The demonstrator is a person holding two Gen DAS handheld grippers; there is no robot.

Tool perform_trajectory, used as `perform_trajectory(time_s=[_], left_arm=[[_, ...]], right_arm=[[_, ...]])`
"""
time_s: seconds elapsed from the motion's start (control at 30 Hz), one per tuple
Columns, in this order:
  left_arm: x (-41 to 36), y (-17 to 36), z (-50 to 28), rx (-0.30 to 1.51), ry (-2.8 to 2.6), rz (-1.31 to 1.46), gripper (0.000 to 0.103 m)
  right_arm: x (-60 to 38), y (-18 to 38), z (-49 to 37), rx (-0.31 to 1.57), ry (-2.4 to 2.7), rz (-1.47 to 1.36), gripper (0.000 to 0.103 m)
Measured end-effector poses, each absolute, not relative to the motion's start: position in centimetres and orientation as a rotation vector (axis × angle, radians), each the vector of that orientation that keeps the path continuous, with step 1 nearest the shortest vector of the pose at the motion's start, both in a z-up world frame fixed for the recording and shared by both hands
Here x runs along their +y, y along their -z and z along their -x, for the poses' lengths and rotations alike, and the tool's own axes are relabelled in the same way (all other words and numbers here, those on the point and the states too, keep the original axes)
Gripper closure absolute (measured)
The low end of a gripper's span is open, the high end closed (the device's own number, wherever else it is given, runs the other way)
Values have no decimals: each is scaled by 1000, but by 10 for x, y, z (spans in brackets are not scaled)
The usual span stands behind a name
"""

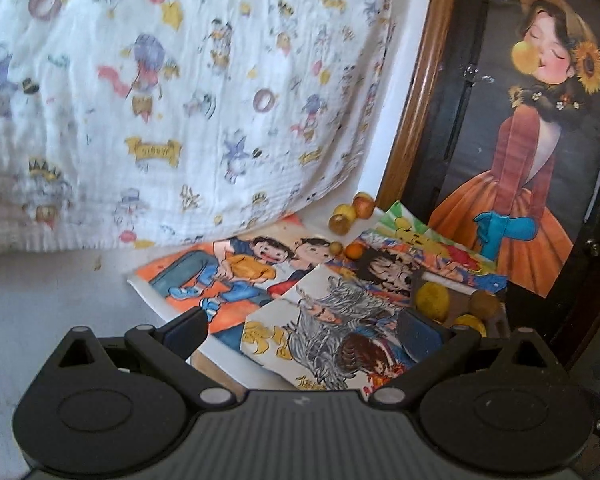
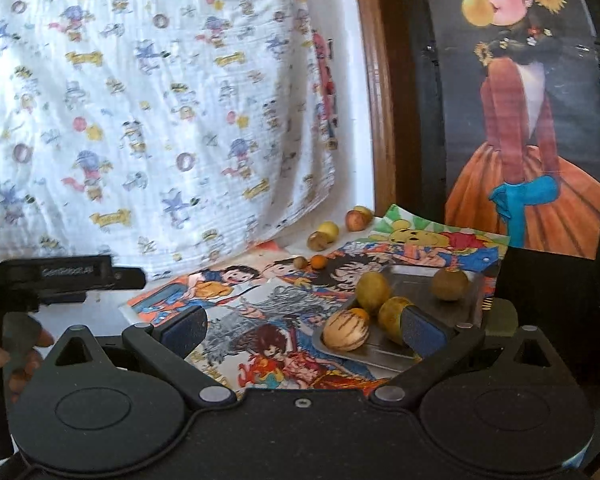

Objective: Organize fruits
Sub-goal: 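Withdraw both tools from the tray back over the drawings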

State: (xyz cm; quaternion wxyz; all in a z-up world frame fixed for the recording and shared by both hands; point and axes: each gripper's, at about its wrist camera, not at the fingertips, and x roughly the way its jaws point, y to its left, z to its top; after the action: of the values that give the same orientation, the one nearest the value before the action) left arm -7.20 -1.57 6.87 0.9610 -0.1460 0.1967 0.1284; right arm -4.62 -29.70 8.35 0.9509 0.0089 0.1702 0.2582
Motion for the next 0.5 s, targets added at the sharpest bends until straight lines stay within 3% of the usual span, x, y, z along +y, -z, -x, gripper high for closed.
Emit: perform_trajectory(time_s=[0.5], left_arm=[[41,-47,30,442,-234,341,0]], right_arm=[[-244,-70,-23,361,-495,49,1]])
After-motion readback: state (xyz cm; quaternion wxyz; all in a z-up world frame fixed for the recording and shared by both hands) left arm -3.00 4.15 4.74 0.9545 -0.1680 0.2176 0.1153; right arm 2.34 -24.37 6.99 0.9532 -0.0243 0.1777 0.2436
